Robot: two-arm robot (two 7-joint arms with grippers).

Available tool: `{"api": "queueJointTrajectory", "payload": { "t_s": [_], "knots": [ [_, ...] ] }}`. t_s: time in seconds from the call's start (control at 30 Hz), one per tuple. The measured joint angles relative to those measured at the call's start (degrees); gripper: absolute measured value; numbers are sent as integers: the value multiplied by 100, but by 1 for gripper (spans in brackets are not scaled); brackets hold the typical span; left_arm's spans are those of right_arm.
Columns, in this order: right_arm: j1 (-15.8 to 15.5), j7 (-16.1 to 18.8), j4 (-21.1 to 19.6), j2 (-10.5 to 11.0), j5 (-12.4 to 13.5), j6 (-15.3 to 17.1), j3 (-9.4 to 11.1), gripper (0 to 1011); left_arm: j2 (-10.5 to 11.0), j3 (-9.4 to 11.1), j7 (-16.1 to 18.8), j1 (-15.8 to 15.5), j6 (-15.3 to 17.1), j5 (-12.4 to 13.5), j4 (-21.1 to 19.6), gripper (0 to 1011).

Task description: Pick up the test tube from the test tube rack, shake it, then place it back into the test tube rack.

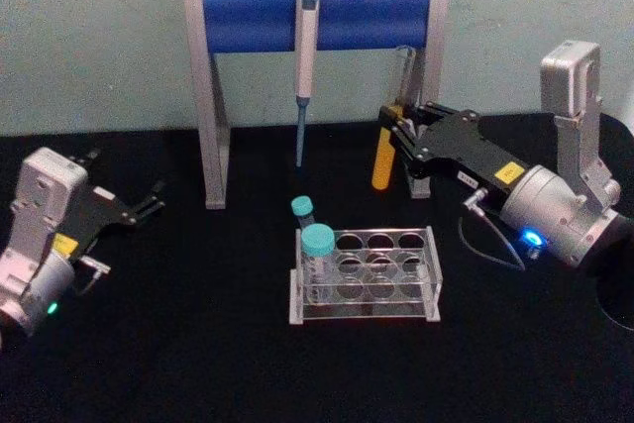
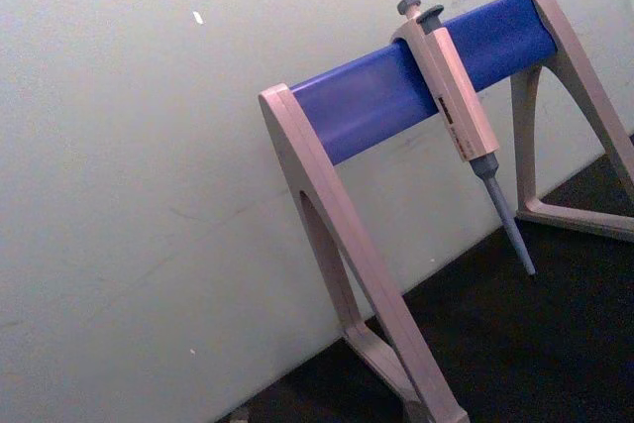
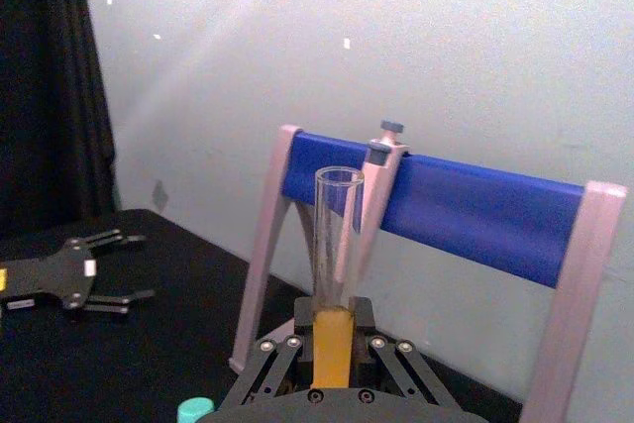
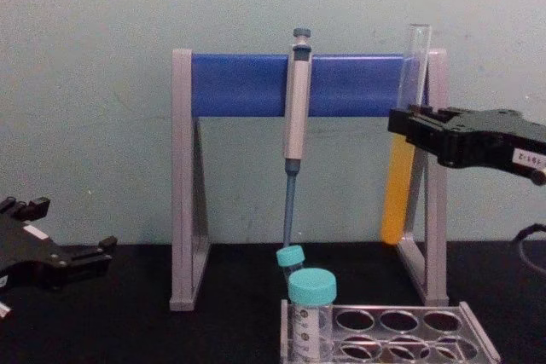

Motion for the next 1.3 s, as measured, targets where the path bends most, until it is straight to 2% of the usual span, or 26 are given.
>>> {"api": "queueJointTrajectory", "payload": {
  "t_s": [0.33,0.53,0.73,0.8,0.93,1.03,1.17,1.3],
  "knots": [
    [-137,-64,-52,7,-80,67,205,221,0,0,0,0,0,0,0,1001],
    [-439,-40,-358,251,-103,229,385,221,0,0,0,0,0,0,0,1002],
    [-705,215,-688,507,-29,330,401,221,0,0,0,0,0,0,0,1001],
    [-776,413,-825,621,50,376,336,221,0,0,0,0,0,0,0,1001],
    [-726,605,-846,669,136,420,207,221,0,0,0,0,0,0,0,1001],
    [-561,752,-758,600,239,416,38,221,0,0,0,0,0,0,0,1001],
    [-403,796,-609,495,273,362,-74,221,0,0,0,0,0,0,0,1001],
    [-142,765,-320,285,283,211,-204,221,0,0,0,0,0,0,0,1001]
  ]
}}
